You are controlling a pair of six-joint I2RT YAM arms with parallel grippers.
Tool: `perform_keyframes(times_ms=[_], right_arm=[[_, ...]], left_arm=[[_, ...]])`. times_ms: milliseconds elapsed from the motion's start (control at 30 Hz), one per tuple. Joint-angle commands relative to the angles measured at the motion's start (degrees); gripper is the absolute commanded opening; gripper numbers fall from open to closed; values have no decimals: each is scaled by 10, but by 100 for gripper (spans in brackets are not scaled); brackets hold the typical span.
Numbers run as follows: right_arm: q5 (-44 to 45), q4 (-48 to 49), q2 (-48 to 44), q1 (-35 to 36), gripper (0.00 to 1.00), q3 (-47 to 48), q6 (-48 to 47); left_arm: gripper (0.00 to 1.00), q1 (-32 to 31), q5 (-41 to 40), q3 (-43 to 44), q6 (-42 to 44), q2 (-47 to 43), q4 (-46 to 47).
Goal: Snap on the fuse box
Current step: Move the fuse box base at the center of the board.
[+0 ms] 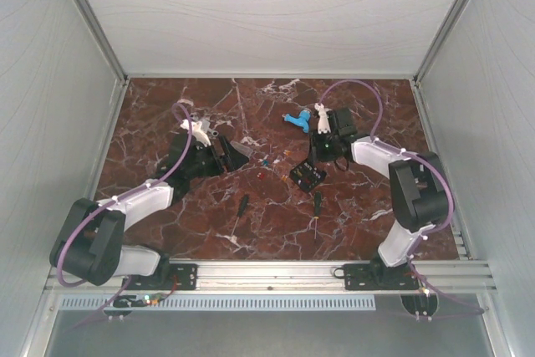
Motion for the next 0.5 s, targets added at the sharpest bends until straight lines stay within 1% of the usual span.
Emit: perform_keyframes(times_ms=[0, 133, 267, 367, 467], right_arm=[[4, 16, 23, 13, 31, 22, -27], [7, 15, 39, 17, 27, 33, -30], [25, 13, 47, 17, 20, 41, -27], [52, 9, 49, 18, 12, 44, -19], [76, 5, 52, 16, 8, 48, -5]], left_arm=[[100, -4, -8, 2, 15, -8, 11], [100, -4, -8, 2, 16, -7, 10], [100, -4, -11, 3, 18, -6, 9], [100, -4, -11, 3, 18, -5, 9], [100, -4, -10, 4, 17, -3, 8]])
